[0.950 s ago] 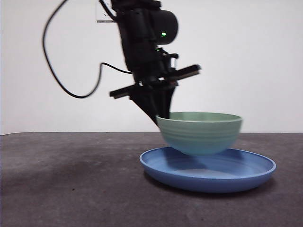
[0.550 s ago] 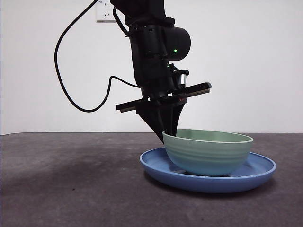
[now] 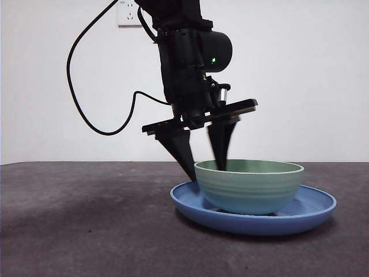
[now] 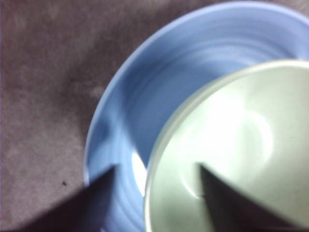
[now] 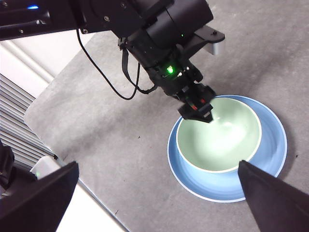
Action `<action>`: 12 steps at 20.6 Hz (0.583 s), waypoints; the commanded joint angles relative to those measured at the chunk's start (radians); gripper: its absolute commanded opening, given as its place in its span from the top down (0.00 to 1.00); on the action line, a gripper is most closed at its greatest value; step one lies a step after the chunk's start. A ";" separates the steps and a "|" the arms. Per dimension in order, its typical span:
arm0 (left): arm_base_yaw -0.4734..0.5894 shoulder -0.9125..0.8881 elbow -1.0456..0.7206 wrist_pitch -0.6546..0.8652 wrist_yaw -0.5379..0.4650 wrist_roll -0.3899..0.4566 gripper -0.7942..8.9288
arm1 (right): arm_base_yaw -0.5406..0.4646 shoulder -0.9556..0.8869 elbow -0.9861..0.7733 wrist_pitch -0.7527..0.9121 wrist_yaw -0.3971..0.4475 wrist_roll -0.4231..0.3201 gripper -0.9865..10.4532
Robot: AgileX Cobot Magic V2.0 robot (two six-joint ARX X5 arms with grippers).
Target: Place the green bowl on the blue plate
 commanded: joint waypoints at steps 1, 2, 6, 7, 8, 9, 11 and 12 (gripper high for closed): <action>-0.010 -0.008 0.055 -0.010 -0.007 0.020 0.44 | 0.005 0.005 0.019 0.005 0.001 -0.006 0.41; -0.010 -0.020 0.074 -0.022 -0.007 0.021 0.42 | 0.005 0.005 0.019 0.005 0.001 -0.006 0.41; -0.010 -0.115 0.093 -0.043 -0.008 0.047 0.33 | 0.005 0.005 0.019 0.005 0.001 -0.005 0.41; -0.010 -0.146 0.093 -0.050 -0.009 0.051 0.33 | 0.005 0.005 0.019 0.005 0.001 -0.005 0.41; -0.010 -0.176 0.093 -0.063 -0.017 0.058 0.33 | 0.005 0.005 0.019 0.005 0.001 -0.005 0.41; -0.009 -0.211 0.093 -0.086 -0.029 0.074 0.33 | 0.005 0.005 0.019 0.005 0.001 -0.004 0.41; -0.008 -0.280 0.093 -0.149 -0.062 0.108 0.32 | 0.005 0.005 0.019 0.004 0.001 -0.004 0.41; -0.008 -0.315 0.093 -0.183 -0.082 0.122 0.32 | 0.005 0.005 0.019 0.004 0.001 -0.004 0.41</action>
